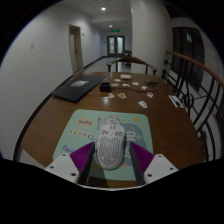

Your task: Arrange mouse

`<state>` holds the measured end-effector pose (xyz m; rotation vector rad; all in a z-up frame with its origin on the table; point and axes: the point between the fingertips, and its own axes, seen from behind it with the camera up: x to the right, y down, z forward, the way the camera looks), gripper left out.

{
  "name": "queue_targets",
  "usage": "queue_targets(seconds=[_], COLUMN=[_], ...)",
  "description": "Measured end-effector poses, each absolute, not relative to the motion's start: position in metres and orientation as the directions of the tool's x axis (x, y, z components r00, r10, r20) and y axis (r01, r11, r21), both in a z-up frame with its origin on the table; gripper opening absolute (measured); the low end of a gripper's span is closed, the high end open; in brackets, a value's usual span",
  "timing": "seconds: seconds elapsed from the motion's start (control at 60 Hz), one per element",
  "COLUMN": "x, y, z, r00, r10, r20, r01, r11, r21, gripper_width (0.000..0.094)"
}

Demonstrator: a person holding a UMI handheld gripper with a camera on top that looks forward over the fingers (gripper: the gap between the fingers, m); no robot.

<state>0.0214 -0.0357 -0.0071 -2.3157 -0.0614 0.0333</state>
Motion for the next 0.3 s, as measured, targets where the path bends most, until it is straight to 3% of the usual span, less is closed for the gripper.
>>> queue_targets(seconds=[0.1, 0.3], x=[0.03, 0.076], y=[-0.061, -0.108], z=[0.015, 0.056], r00=[0.993, 0.996], r10=[0.117, 0.093], r20=[0.02, 0.015], r01=[0.091, 0.066], r11=[-0.647, -0.572], r21=[-0.757, -0.817], gripper_width=[0.082, 0.0836])
